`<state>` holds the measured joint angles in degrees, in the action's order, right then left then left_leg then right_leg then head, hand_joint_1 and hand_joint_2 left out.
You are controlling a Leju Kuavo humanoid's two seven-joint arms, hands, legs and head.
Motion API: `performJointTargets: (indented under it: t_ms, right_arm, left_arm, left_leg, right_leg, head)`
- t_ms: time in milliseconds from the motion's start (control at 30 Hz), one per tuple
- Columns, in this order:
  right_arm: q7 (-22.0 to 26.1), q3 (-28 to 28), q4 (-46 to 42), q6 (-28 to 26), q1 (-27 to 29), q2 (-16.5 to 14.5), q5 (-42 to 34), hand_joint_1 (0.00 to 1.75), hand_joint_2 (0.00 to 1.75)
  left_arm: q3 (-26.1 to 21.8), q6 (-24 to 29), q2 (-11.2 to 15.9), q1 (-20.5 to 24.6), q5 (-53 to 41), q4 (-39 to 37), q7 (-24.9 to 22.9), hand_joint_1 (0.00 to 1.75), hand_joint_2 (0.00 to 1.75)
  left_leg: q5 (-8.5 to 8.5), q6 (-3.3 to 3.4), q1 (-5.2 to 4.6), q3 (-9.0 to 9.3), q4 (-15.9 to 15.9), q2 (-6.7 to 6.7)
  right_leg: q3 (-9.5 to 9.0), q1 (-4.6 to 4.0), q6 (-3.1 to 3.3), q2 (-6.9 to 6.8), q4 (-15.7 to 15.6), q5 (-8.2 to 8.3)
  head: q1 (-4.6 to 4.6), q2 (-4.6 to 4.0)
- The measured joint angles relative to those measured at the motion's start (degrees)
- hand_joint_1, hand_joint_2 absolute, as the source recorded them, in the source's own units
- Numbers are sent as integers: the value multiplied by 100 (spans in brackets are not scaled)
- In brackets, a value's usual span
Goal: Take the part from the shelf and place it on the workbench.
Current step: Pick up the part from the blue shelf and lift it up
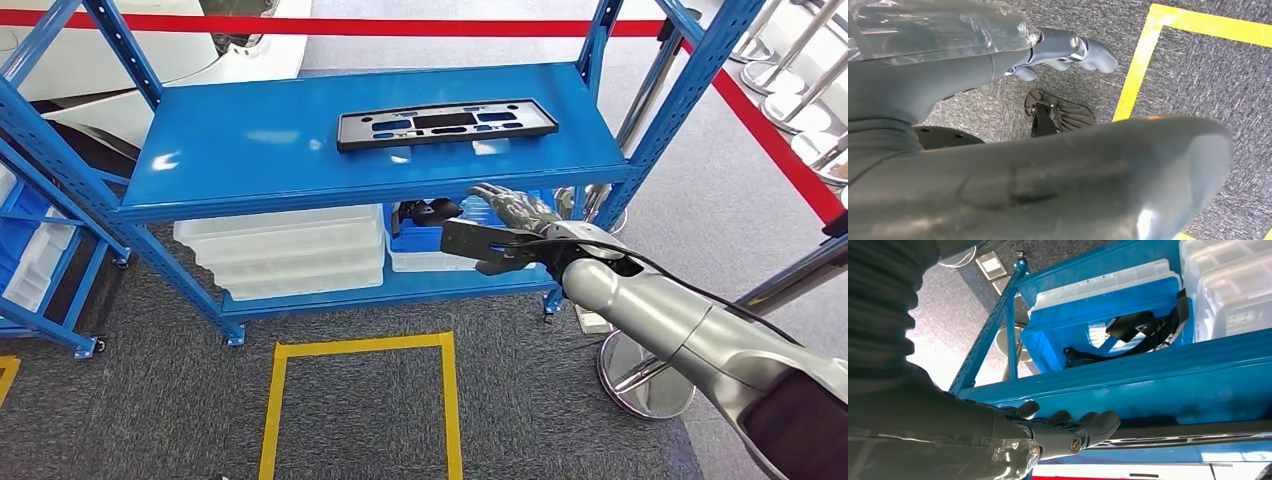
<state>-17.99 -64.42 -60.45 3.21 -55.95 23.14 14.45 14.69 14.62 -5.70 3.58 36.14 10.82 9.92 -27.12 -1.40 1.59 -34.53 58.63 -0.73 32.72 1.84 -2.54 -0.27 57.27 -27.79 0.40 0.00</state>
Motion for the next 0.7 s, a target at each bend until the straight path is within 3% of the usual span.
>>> performJointTargets:
  t_ms: [433, 700]
  right_arm:
    - [-96, -26, 87, -2, 0, 20, 9, 0, 175]
    - [-363, 2, 224, -96, 23, 267, -11, 0, 175]
  left_arm:
    - [77, -6, 0, 0, 3, 0, 0, 0, 0]
    - [114, -102, 5, -1, 6, 0, 0, 0, 0]
  left_leg:
    - [5, -9, 6, 39, -40, 2]
    - [5, -9, 6, 40, -41, 2]
  right_leg:
    - [-3, -10, 31, 2, 21, -21]
    - [-6, -10, 32, 2, 20, -22]
  head:
    - [-17, 0]
    - [-19, -1]
